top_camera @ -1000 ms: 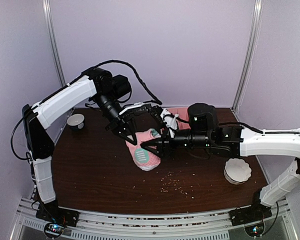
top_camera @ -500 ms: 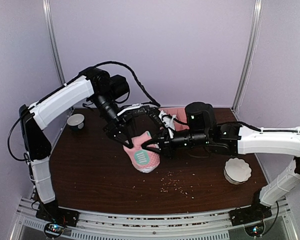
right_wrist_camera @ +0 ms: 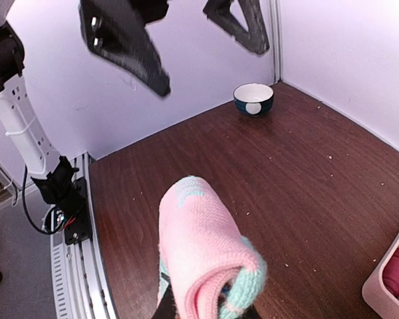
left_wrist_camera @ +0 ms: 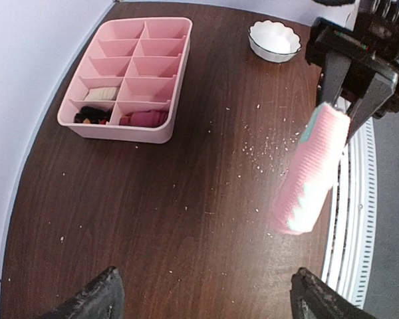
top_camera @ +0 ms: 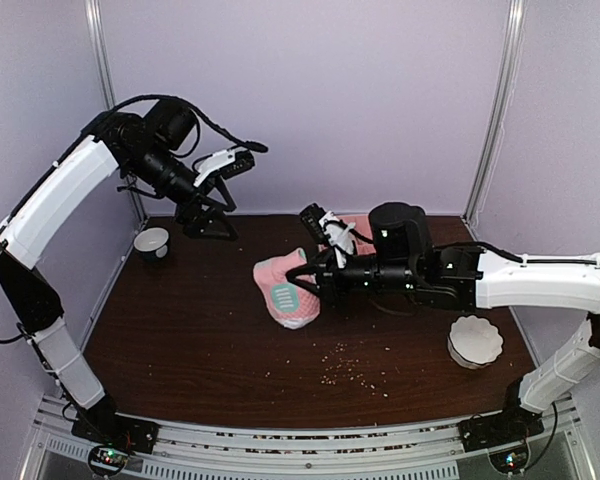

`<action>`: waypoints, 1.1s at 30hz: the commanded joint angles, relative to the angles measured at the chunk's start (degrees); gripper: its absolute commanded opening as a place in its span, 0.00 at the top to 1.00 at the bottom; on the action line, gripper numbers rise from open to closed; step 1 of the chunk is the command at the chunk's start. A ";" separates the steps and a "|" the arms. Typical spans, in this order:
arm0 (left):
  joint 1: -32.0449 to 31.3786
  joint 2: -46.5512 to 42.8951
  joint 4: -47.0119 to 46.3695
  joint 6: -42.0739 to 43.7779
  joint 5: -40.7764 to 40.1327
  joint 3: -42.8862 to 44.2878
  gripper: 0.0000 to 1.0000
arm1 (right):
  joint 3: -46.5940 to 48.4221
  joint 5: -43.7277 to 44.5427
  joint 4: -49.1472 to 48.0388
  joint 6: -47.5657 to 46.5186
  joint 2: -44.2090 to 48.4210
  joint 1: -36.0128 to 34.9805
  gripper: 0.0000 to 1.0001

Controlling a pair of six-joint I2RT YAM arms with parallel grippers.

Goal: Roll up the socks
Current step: Roll the sock at the center of the board.

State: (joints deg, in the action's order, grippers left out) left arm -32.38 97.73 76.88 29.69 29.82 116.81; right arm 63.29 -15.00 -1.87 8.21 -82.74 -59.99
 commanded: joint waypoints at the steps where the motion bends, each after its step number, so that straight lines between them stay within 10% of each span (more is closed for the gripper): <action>1: -5.78 -2.25 -9.08 3.69 -3.03 -6.80 0.10 | 3.60 10.53 -4.36 3.93 -1.32 -1.38 1.00; 12: -19.46 -8.96 -37.20 15.16 -35.50 -24.58 0.03 | 13.71 13.09 2.24 21.33 -9.89 -1.76 1.00; 33: -20.23 -16.08 -30.32 24.09 -37.84 -33.20 0.10 | 11.39 1.82 -7.85 47.87 -11.81 1.92 1.00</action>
State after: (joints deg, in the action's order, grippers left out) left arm -52.62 84.03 42.52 48.10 -8.21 85.27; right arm 74.89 -8.51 -5.37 49.43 -95.37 -58.04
